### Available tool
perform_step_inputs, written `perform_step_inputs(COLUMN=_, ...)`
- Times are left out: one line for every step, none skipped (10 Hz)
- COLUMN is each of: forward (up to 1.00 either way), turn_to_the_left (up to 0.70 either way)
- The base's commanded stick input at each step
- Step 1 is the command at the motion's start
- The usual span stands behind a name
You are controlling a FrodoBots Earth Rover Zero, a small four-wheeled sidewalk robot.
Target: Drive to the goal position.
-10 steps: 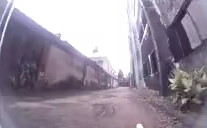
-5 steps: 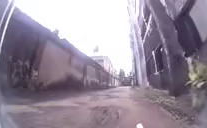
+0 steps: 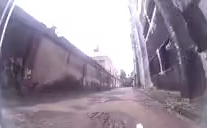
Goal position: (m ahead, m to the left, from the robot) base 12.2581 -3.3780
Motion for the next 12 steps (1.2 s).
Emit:
perform_step_inputs(forward=1.0, turn_to_the_left=0.0)
perform_step_inputs(forward=1.0, turn_to_the_left=0.0)
perform_step_inputs(forward=1.0, turn_to_the_left=0.0)
perform_step_inputs(forward=1.0, turn_to_the_left=0.0)
perform_step_inputs(forward=1.0, turn_to_the_left=0.0)
perform_step_inputs(forward=1.0, turn_to_the_left=0.0)
perform_step_inputs(forward=1.0, turn_to_the_left=0.0)
perform_step_inputs(forward=1.0, turn_to_the_left=0.0)
perform_step_inputs(forward=1.0, turn_to_the_left=0.0)
perform_step_inputs(forward=1.0, turn_to_the_left=0.0)
perform_step_inputs(forward=1.0, turn_to_the_left=0.0)
perform_step_inputs(forward=1.0, turn_to_the_left=0.0)
